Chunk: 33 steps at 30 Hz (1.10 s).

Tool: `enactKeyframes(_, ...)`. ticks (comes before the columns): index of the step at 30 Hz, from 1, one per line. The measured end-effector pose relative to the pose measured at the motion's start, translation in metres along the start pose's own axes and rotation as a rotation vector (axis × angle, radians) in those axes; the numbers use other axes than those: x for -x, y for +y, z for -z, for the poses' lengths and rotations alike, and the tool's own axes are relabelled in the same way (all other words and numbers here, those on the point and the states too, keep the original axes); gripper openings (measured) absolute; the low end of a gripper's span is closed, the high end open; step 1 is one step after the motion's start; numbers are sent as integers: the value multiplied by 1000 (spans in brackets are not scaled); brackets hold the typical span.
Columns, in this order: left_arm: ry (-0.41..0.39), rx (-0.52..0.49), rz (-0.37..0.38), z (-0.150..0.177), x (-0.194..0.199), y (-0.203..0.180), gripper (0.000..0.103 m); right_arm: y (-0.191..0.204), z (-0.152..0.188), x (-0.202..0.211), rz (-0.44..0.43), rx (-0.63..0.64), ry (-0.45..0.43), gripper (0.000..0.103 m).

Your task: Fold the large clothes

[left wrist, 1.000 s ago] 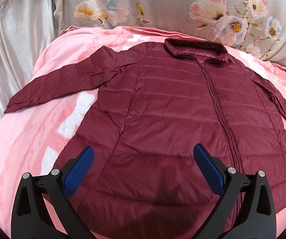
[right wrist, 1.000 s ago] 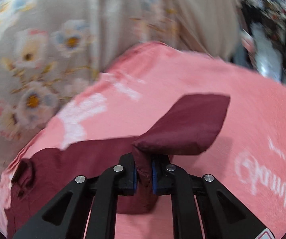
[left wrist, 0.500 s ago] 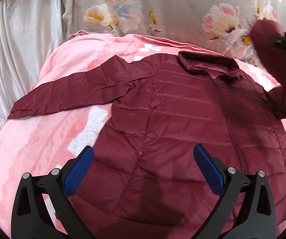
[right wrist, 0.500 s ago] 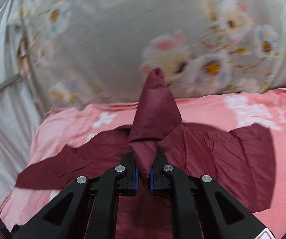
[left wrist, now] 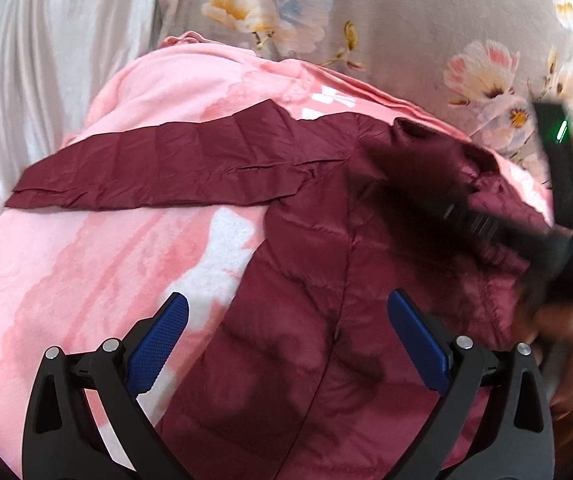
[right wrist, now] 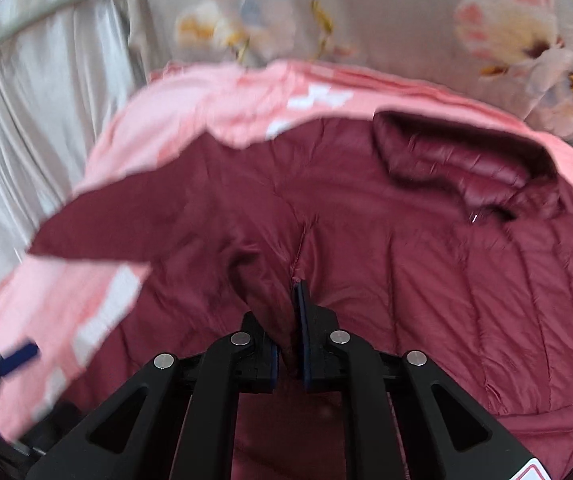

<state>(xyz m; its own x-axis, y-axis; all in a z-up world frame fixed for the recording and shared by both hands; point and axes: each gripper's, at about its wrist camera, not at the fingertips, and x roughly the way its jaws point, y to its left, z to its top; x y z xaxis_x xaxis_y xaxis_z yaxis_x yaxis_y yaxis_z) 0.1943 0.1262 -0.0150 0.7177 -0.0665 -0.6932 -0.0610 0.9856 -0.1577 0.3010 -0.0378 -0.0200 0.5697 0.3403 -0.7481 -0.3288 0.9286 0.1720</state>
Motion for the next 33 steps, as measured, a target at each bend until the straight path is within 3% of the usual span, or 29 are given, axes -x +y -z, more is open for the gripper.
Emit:
enactKeyframes(3,9,27,68,-13,-11,0,97,0,12,-12,-11,21,49,17)
enactKeyframes(6,53,73,167,-28,-32,-4,98,-12,21,8,-58,-6,29,43)
enactKeyframes(7,74,90,200,-32,-40,-7,98,-18,23,17,-61,-20,8,56)
enactKeyframes(8,98,111,232,-35,-48,-9,98,-27,27,32,-58,-43,-24,62)
enactKeyframes(14,243,254,365,-43,-97,-20,97,-127,66,95,64,-262,-99,63)
enactKeyframes(17,259,289,347,-46,-114,-27,96,-199,92,120,149,-469,-132,63)
enactKeyframes(19,256,279,323,-48,-116,-31,87,-237,106,130,185,-579,-161,63)
enactKeyframes(21,256,239,302,-50,-119,-39,62,-260,111,132,228,-634,-167,64)
enactKeyframes(22,267,212,296,-51,-121,-44,54,-271,112,129,245,-654,-162,64)
enactKeyframes(24,288,189,274,-51,-125,-49,27,-285,112,120,253,-691,-149,61)
enactKeyframes(27,285,168,254,-49,-123,-52,7,-301,111,106,212,-746,-142,48)
enactKeyframes(29,259,150,239,-50,-114,-52,4,-304,109,107,226,-755,-165,16)
enactKeyframes(31,236,124,227,-51,-103,-52,3,-307,109,119,202,-781,-220,6)
enactKeyframes(33,219,90,212,-49,-97,-54,3,-304,113,130,192,-775,-261,4)
